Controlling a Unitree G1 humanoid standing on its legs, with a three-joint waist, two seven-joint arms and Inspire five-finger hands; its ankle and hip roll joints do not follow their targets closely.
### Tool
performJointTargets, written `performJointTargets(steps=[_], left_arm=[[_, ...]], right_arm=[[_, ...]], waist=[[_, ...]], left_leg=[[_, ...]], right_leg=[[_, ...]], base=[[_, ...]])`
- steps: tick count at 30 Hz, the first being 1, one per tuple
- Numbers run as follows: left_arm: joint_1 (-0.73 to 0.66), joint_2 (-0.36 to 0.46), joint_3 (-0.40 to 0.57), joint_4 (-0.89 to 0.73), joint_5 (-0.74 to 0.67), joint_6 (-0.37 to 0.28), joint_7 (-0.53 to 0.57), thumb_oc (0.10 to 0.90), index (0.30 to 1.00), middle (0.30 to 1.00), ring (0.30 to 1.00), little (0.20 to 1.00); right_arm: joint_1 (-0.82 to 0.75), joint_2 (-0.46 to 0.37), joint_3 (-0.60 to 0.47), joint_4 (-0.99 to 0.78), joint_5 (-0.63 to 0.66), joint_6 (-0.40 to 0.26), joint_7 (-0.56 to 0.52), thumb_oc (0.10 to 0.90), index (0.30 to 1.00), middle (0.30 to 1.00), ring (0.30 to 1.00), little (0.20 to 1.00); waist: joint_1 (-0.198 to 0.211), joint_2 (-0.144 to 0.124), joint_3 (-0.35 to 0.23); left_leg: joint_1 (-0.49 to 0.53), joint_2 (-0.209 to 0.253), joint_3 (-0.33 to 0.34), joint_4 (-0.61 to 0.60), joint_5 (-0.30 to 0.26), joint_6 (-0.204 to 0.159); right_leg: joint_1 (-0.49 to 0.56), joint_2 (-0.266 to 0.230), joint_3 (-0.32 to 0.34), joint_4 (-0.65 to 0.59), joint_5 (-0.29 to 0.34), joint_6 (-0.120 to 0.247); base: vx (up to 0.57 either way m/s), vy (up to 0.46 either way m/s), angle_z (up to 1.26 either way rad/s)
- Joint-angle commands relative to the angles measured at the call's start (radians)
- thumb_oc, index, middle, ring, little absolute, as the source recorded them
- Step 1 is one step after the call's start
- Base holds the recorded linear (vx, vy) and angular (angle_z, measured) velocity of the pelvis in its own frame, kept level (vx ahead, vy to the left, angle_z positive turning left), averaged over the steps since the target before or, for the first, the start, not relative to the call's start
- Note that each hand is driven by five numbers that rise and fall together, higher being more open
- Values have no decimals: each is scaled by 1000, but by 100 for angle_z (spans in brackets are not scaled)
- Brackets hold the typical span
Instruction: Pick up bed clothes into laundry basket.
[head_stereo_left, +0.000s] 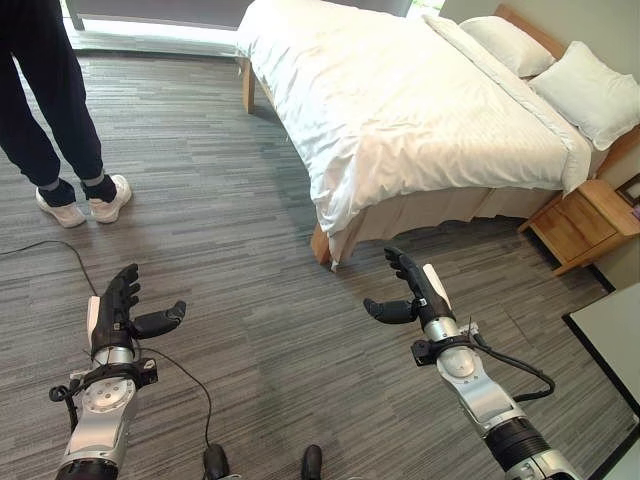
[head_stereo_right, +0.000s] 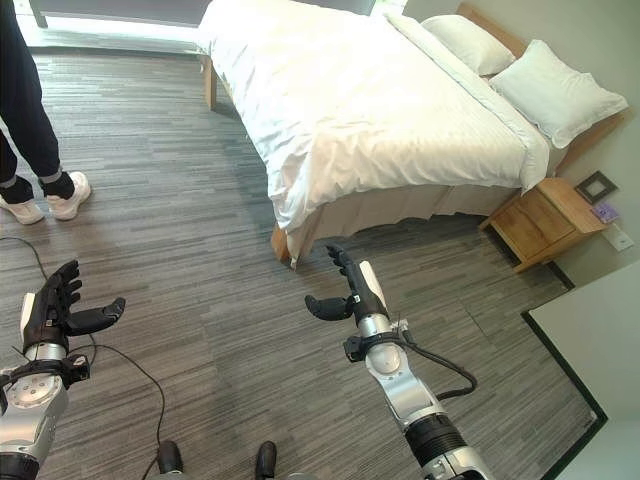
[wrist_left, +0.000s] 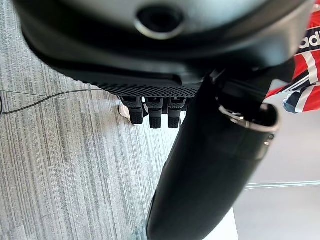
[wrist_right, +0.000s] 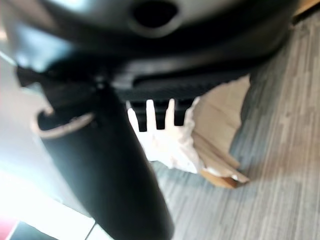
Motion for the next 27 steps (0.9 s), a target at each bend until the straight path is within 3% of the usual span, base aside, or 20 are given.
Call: performJointTargets(steps=[1,27], left_arm=[[-48,56,18,-94,52,-75,-8,800,900,900,900,900],[-21,41,31,-122,67,-74,-11,800,900,900,900,900]], right_arm=[[-48,-26,-68,-78,-13,-68,-37,800,900,900,900,900],[-25,-21,-74,-87,-28,-67,-35,800,900,900,900,900]], waist=[[5,16,-69],[1,16,-75]], left_leg=[[113,7,42,8,-188,-77],[125,14,49,8,-192,-81]], right_leg=[[-22,-55,-15,38,-85,88],[-21,-53,-15,38,-87,85]], base=[[0,0,0],[0,0,0]])
